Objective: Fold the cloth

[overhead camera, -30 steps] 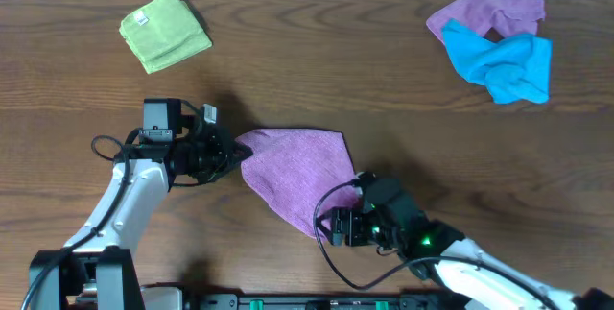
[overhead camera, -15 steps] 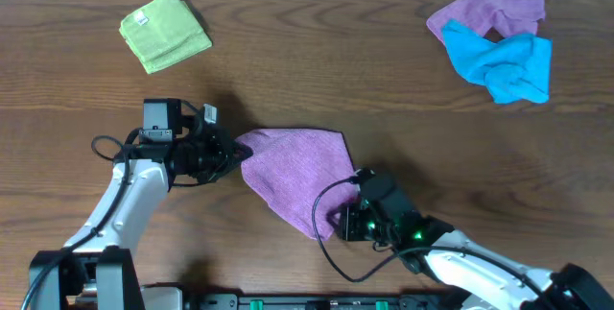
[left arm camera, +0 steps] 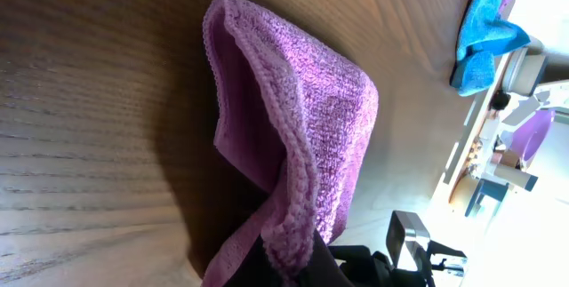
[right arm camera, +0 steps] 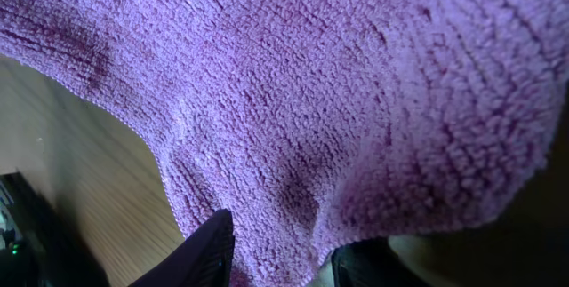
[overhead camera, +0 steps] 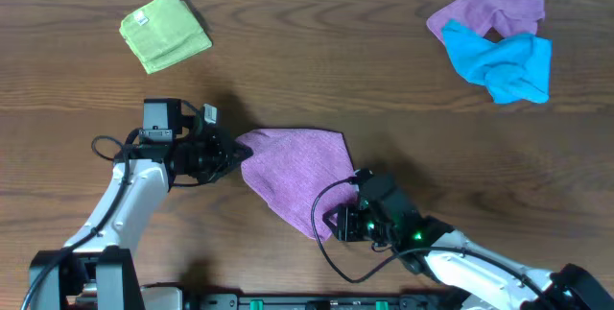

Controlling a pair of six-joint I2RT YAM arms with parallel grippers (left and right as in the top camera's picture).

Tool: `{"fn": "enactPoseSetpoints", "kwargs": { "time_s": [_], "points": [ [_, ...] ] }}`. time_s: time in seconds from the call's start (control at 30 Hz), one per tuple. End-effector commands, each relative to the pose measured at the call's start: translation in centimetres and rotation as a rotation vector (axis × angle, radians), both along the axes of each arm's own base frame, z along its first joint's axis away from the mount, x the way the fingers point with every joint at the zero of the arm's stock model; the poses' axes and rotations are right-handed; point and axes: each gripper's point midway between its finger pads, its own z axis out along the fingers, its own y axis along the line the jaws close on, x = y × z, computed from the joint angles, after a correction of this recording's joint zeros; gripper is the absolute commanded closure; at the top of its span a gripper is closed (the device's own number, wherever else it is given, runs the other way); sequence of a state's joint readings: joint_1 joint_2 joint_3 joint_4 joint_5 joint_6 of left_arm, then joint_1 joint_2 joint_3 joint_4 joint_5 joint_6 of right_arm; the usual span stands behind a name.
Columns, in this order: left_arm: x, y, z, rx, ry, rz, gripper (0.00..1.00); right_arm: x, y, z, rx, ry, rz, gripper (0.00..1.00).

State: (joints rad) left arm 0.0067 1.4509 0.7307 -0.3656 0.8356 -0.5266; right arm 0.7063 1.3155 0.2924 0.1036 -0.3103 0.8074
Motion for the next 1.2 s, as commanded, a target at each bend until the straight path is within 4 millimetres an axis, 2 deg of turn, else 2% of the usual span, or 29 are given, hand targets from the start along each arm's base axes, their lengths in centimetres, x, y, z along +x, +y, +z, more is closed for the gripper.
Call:
{"fn": "enactPoseSetpoints", "kwargs": {
  "time_s": [0.0,0.13,0.3,0.43,0.53,0.67,0.83,1.03,1.17],
  "points": [
    [0.3,0.0,0.7,-0.012,-0.013,0.004,0.94,-0.8,-2.8,-3.0,-0.14,0.025,-0.053,0.63],
    [0.3,0.0,0.7,-0.012,-0.013,0.004,0.94,-0.7,-2.7,-3.7,-0.148,0.034,-0.051,0.67],
    [0.5,-0.2,1.1,-0.027,-0.044,-0.021,0.94,-0.7,-2.4,-4.3,-0.141,0.041,-0.045,0.99],
    [0.9,-0.5,2.0,-0.043,-0.072,-0.04,0.94,-0.6,-1.6,-3.2,-0.086,0.037,-0.02,0.99],
    [1.5,-0.8,3.3,-0.061,-0.116,-0.065,0.94,-0.4,-0.5,-1.0,-0.002,-0.003,0.024,0.99],
    [2.5,-0.8,5.4,-0.043,-0.18,-0.1,0.94,0.2,-0.3,2.3,0.04,-0.061,0.025,0.99],
    [3.0,-0.6,7.6,0.0,-0.227,-0.148,0.94,0.8,-1.6,7.2,-0.009,-0.159,0.022,0.99],
    [2.3,-0.5,8.5,0.012,-0.211,-0.173,0.94,1.2,-2.7,12.4,-0.037,-0.25,0.001,0.99],
    [0.9,-0.5,9.4,0.019,-0.214,-0.189,0.94,1.2,-2.8,14.5,-0.033,-0.256,-0.001,0.99]
  ]
}}
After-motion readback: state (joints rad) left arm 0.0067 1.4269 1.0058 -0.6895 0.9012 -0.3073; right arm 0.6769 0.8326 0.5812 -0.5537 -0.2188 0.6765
